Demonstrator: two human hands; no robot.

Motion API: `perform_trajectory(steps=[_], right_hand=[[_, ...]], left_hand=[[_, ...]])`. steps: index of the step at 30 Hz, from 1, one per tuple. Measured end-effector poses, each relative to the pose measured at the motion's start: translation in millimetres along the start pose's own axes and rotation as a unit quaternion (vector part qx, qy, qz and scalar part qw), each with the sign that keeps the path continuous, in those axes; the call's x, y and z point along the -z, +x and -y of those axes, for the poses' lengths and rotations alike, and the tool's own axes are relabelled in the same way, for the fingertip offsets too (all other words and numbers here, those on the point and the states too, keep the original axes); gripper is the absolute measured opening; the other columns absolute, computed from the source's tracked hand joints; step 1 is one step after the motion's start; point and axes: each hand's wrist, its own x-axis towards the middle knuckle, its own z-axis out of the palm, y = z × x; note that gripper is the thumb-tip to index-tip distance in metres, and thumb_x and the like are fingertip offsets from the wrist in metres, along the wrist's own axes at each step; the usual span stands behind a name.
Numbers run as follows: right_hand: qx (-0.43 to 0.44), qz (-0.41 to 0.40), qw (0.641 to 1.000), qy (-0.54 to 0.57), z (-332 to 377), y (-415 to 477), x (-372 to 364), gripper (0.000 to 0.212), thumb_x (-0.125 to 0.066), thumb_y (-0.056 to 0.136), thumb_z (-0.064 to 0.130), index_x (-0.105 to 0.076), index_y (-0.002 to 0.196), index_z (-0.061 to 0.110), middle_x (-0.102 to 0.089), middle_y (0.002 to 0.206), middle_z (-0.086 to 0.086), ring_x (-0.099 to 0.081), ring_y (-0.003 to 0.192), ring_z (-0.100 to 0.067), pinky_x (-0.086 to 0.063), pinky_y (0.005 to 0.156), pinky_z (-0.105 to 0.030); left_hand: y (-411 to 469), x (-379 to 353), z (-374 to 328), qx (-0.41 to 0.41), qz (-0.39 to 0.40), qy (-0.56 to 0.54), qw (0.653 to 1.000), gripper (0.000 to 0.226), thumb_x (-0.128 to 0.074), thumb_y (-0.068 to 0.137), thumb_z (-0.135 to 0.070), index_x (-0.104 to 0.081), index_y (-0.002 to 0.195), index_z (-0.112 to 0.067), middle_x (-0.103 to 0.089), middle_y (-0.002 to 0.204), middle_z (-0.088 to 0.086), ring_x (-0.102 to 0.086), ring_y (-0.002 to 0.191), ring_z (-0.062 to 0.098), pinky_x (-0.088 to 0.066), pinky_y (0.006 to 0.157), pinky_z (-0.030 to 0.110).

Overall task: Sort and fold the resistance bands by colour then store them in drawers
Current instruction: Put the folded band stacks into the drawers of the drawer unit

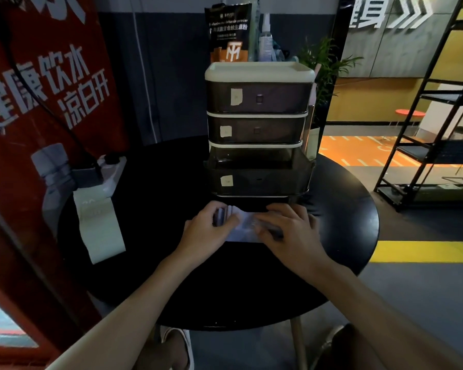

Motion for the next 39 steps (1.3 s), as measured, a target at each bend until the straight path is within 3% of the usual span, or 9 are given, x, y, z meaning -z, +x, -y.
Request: perform_trajectory(steps=[6, 12, 15, 17, 19, 23, 26, 32, 39], right_hand=[[-0.070, -0.014, 0.992, 0.101, -8, -4, 8, 0.037, -0.052, 0.096, 0.039, -0.051, 0.133, 0.042, -0.042, 0.143, 0.012, -0.031, 0.135, -0.015, -0.024, 0.114, -0.047], [-0.141, 0.041, 0.980, 0.133, -18, -6, 14, 0.054, -0.058, 0.089, 0.054, -0.039, 0.137, 0.037, -0.054, 0.129, 0.007, -0.051, 0.121, -0.019, -0.035, 0.109, -0.048], [-0.107, 0.037, 0.974, 0.197, -15, -13, 17, 0.041, -0.065, 0.088, 0.048, -0.039, 0.118, 0.040, -0.053, 0.108, 0.017, -0.059, 0.095, -0.005, -0.050, 0.087, -0.032], [-0.083, 0.028, 0.967, 0.241, -13, -18, 19, 0.041, -0.069, 0.088, 0.035, -0.040, 0.116, 0.030, -0.051, 0.104, 0.011, -0.060, 0.082, -0.002, -0.051, 0.064, -0.021], [-0.056, 0.017, 0.965, 0.256, -11, -21, 22, 0.040, -0.072, 0.086, 0.022, -0.040, 0.111, 0.024, -0.049, 0.102, 0.005, -0.059, 0.079, 0.002, -0.050, 0.060, -0.018], [-0.035, 0.003, 0.974, 0.223, -13, -24, 20, 0.049, -0.078, 0.079, 0.009, -0.039, 0.102, 0.028, -0.048, 0.101, 0.008, -0.054, 0.084, 0.006, -0.047, 0.067, -0.013], [-0.025, -0.005, 0.976, 0.217, -14, -24, 16, 0.061, -0.081, 0.074, 0.007, -0.042, 0.114, 0.031, -0.052, 0.106, 0.010, -0.055, 0.094, 0.007, -0.042, 0.076, -0.005], [0.003, -0.033, 0.984, 0.177, -17, -22, 13, 0.056, -0.082, 0.075, 0.008, -0.057, 0.125, 0.015, -0.045, 0.115, 0.005, -0.046, 0.106, 0.014, -0.034, 0.088, 0.000], [-0.040, -0.002, 0.977, 0.208, -19, -20, 9, 0.072, -0.076, 0.083, 0.025, -0.039, 0.144, 0.019, -0.047, 0.131, 0.011, -0.048, 0.119, 0.002, -0.030, 0.090, 0.004]], left_hand=[[-3, 1, -2, -0.018, 0.002, -0.003, 1.000, 0.019, -0.069, 0.088, -0.041, -0.061, 0.104, -0.033, -0.065, 0.093, -0.008, -0.064, 0.089, 0.012, -0.054, 0.090, 0.043], [-9, 7, -2, -0.067, 0.020, -0.037, 0.997, 0.025, -0.071, 0.090, -0.028, -0.059, 0.112, -0.025, -0.061, 0.101, -0.002, -0.062, 0.091, 0.012, -0.054, 0.082, 0.031], [-11, 11, 2, -0.096, 0.040, -0.057, 0.993, 0.030, -0.074, 0.087, -0.022, -0.060, 0.113, -0.028, -0.057, 0.113, -0.003, -0.060, 0.097, 0.008, -0.051, 0.081, 0.022], [-12, 15, 6, -0.103, 0.046, -0.053, 0.992, 0.043, -0.078, 0.084, -0.023, -0.058, 0.122, -0.031, -0.047, 0.123, -0.004, -0.055, 0.102, 0.005, -0.047, 0.083, 0.016], [-13, 17, 7, -0.093, 0.072, -0.071, 0.990, 0.056, -0.080, 0.083, -0.023, -0.054, 0.131, -0.032, -0.042, 0.129, -0.005, -0.056, 0.106, 0.006, -0.052, 0.088, 0.022], [-17, 16, 6, -0.102, 0.119, -0.099, 0.983, 0.058, -0.081, 0.082, -0.016, -0.051, 0.129, -0.032, -0.054, 0.119, -0.006, -0.063, 0.100, 0.009, -0.057, 0.087, 0.028], [-19, 15, 8, -0.124, 0.110, -0.118, 0.979, 0.055, -0.082, 0.080, -0.014, -0.054, 0.122, -0.035, -0.059, 0.113, -0.004, -0.066, 0.095, 0.007, -0.058, 0.083, 0.026], [-20, 12, 11, -0.168, 0.056, -0.071, 0.982, 0.063, -0.084, 0.079, -0.023, -0.054, 0.133, -0.034, -0.057, 0.122, -0.013, -0.059, 0.111, 0.007, -0.052, 0.098, 0.030], [-21, 12, 11, -0.182, 0.058, -0.012, 0.982, 0.064, -0.082, 0.080, -0.024, -0.052, 0.137, -0.027, -0.050, 0.123, -0.015, -0.054, 0.114, 0.005, -0.048, 0.103, 0.033]])
